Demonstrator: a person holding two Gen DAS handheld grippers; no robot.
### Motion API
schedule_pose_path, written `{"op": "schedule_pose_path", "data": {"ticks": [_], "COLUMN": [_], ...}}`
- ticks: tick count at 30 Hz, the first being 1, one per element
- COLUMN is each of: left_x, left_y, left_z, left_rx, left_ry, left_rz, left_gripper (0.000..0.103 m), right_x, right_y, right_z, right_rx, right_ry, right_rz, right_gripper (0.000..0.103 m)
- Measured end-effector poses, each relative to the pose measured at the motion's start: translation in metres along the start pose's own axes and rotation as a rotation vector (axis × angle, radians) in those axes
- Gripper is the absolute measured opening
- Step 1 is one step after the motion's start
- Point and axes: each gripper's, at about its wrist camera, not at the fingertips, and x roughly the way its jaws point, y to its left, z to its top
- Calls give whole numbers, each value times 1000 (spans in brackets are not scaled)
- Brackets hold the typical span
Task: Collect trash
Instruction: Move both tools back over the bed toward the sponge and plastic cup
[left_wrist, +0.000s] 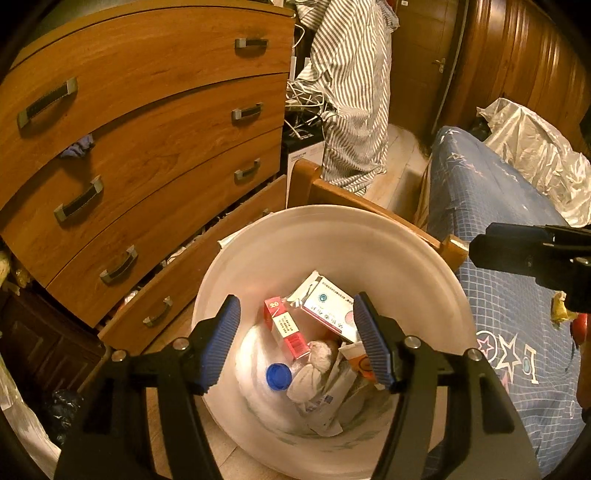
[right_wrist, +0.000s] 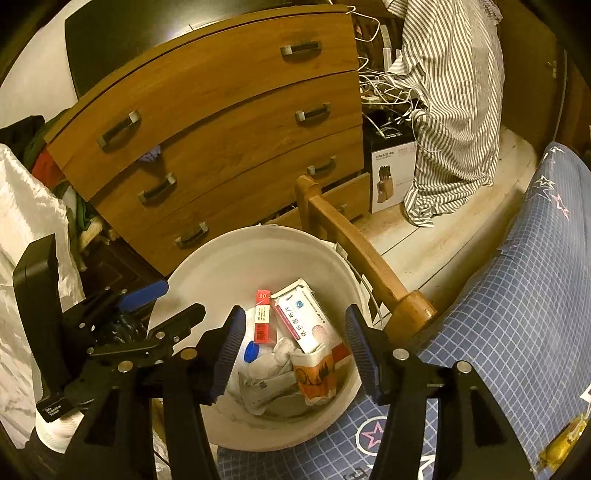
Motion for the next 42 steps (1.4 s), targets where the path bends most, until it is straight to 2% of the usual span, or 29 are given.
{"op": "schedule_pose_path", "data": {"ticks": [4, 8, 12, 18, 27, 31, 36, 42], "left_x": [-9, -18, -16, -11, -18, -21, -16, -14], "left_y": [-13, -49, -110, -231, -382, -434, -490, -560], "left_z": [-5, -22, -48, -100, -179, -202, -213, -218], "left_rx": [13, 63, 156, 325, 554, 619, 657, 719], "left_ry": [-10, -18, 7, 75, 152, 173, 196, 206], "left_rz": [-23, -84, -172, -330, -521, -572, -618, -646], "left_gripper": [61, 61, 61, 61, 61, 61, 61, 61], "right_x": [-23, -62, -99, -167, -271, -300, -334, -352], "right_y": [-11, -32, -79, -165, -264, -305, -347, -384], "right_z": [-21, -71, -148, -279, -432, -485, -539, -560], "right_rx": [23, 45, 113, 269, 430, 505, 580, 602], "right_ry": [-46, -107, -140, -173, -236, -240, -266, -284], "right_rz": [9, -10, -64, -200, -358, -416, -466, -510], "right_gripper": [57, 57, 57, 58, 58, 58, 58, 58]}}
